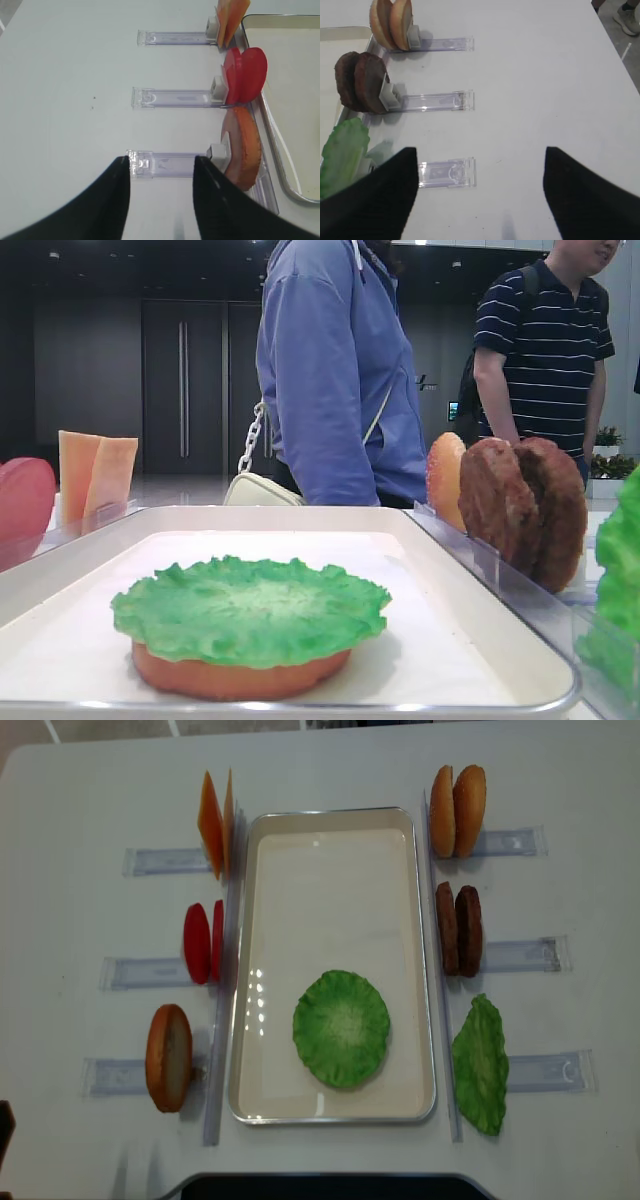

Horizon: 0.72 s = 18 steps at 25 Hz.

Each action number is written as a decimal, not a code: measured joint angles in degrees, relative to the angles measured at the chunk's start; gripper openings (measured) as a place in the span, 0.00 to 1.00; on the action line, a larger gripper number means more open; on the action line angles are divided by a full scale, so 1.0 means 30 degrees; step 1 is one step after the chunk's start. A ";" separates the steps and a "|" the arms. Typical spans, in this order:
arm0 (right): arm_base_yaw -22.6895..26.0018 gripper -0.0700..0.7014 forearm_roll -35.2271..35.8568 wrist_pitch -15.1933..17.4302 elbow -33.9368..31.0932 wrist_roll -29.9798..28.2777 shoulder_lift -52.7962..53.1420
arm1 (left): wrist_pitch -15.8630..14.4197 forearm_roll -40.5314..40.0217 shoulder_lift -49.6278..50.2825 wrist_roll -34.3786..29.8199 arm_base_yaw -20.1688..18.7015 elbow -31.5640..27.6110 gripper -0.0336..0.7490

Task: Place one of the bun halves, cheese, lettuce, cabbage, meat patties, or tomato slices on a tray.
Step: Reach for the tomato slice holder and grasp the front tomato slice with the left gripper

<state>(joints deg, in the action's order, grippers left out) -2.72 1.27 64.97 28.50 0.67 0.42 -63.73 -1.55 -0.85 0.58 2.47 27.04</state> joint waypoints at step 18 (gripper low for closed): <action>0.0000 0.77 0.0000 0.0000 0.0000 0.0000 0.0000 | 0.0000 0.0000 0.0000 0.0000 0.0000 0.0000 0.46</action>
<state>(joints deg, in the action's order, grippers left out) -2.72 1.27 64.97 28.50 0.67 0.42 -63.73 -1.55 -0.85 0.58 2.47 27.04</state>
